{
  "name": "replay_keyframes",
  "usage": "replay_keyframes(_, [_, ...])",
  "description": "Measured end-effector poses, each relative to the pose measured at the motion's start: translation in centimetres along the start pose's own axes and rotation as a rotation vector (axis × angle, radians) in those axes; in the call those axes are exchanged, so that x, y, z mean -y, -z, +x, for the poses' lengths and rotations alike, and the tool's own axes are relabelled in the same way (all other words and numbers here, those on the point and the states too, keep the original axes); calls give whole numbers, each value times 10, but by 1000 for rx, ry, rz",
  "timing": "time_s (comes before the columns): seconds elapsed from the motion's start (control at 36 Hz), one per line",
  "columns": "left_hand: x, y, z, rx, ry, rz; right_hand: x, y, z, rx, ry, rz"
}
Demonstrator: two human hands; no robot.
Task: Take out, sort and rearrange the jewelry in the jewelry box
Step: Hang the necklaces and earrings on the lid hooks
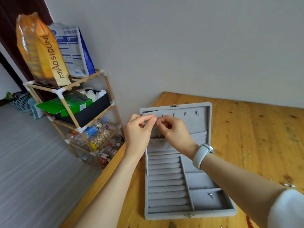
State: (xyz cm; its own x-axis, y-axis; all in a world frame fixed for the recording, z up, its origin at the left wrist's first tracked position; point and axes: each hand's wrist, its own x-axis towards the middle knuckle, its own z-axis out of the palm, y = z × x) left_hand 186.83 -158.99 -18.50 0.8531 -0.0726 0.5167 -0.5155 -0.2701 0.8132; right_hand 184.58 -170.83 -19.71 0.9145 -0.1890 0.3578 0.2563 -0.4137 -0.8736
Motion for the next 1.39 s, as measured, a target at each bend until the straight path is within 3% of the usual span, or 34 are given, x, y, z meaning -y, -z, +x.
replay_keyframes(0.36, [9,2,1,-101,13,74,6,0,1,-52,-42,-148])
replay_keyframes(0.61, [11,-9,0,-292,-59,283,11,-5,10,-196,103,-533])
replay_keyframes(0.78, [15,-16,-4,-341,-124,539,8,-7,15,-202,123,-754])
replay_keyframes(1.08, [40,-15,-37,-203,-170,790,-12,2,-12,-68,119,-879])
replay_keyframes(1.39, [26,0,-100,-18,-159,609,-13,35,-104,-49,148,-711])
